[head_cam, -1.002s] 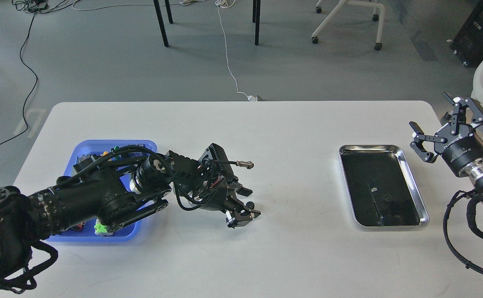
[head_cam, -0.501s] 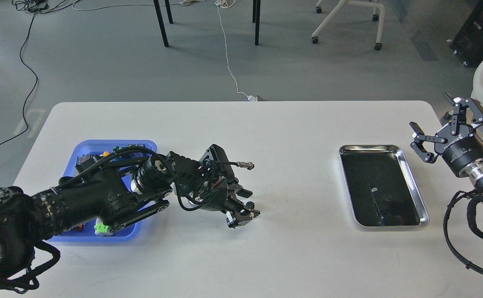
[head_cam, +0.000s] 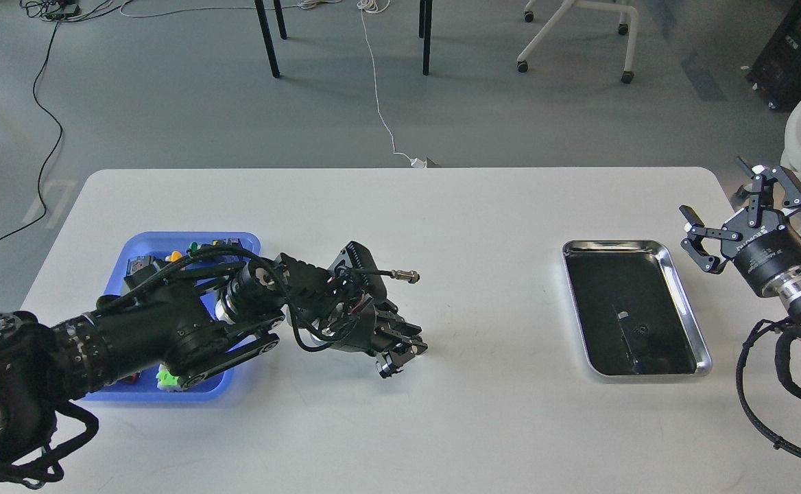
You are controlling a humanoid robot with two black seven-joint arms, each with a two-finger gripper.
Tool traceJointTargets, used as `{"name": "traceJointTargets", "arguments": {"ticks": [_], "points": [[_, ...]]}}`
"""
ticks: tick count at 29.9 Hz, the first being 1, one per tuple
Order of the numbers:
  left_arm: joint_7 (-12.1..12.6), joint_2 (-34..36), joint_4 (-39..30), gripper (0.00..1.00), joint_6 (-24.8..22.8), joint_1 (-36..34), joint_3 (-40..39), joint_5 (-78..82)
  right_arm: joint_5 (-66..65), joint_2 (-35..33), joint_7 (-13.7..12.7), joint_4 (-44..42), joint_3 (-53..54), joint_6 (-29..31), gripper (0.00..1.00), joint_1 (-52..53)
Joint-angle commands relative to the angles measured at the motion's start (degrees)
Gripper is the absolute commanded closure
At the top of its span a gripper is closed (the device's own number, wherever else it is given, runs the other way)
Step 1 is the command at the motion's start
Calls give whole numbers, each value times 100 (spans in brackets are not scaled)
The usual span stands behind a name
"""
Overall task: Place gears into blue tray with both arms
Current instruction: 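Carry the black gear into the blue tray and release it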
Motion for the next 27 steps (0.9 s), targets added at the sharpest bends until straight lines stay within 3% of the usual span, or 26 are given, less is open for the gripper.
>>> {"name": "traceJointTargets", "arguments": {"ticks": [1,12,20,27], "points": [[0,0,0,90,0,-7,-6,0,-5,7,0,0,-2,0,2,-2],[0,227,-106,90,26,-350,-76,0,3,7,0,9,-10,0,2,-11],[0,1711,-536,89,88,-614,-331,0,-5,15,0,26,-10,0,2,-11],[0,2847,-756,89,88,-176,-349,0,-23,68,0,26,-28,0,2,-11]]}}
